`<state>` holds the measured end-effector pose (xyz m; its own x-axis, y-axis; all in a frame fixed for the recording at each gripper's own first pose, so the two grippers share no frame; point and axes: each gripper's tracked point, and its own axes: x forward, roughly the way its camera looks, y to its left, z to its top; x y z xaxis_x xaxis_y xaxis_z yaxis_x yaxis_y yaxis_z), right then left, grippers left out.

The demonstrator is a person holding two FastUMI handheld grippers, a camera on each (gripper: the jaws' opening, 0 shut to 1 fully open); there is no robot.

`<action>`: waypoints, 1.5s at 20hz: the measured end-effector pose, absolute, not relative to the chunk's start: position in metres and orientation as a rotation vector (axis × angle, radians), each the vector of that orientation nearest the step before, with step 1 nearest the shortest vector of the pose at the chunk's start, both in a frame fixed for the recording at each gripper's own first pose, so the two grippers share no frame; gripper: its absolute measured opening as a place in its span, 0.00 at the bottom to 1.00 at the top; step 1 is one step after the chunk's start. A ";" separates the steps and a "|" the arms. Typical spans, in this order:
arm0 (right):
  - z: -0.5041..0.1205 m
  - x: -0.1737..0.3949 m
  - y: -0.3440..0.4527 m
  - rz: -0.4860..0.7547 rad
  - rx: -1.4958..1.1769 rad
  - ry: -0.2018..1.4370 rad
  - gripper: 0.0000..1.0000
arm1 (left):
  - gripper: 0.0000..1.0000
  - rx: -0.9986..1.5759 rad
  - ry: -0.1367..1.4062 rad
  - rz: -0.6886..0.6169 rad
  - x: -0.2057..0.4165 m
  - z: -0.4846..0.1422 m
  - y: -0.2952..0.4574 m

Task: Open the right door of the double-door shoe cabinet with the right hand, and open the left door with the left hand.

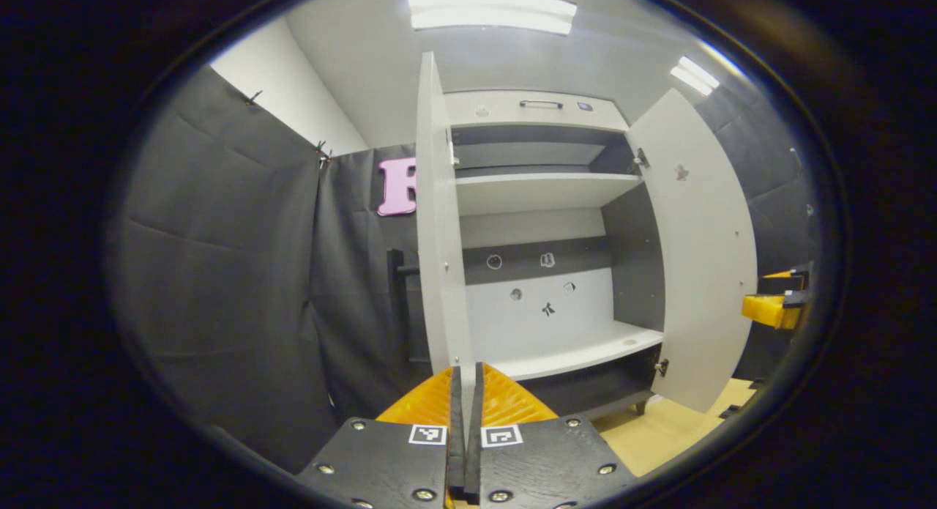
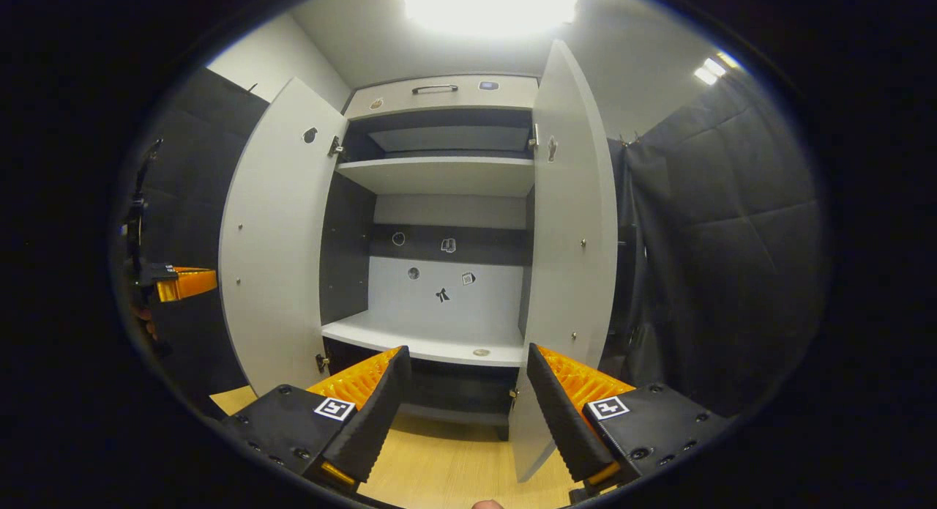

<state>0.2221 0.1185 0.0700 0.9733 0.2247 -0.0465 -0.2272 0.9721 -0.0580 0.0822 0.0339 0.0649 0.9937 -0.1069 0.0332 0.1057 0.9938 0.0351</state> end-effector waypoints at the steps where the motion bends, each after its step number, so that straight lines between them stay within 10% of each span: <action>1: 0.069 0.222 0.118 0.226 -0.062 0.041 0.99 | 0.00 0.032 -0.025 -0.105 0.078 0.058 0.030; 15: 0.044 0.211 0.104 0.177 0.006 0.040 0.99 | 0.02 -0.009 0.018 -0.039 0.048 0.007 -0.003; 23: 0.042 0.213 0.101 0.170 0.007 0.041 0.99 | 0.84 0.024 0.012 -0.040 0.045 0.010 -0.011; 30: 0.043 0.213 0.096 0.157 0.006 0.037 0.96 | 0.84 0.037 -0.021 -0.029 0.045 0.018 -0.013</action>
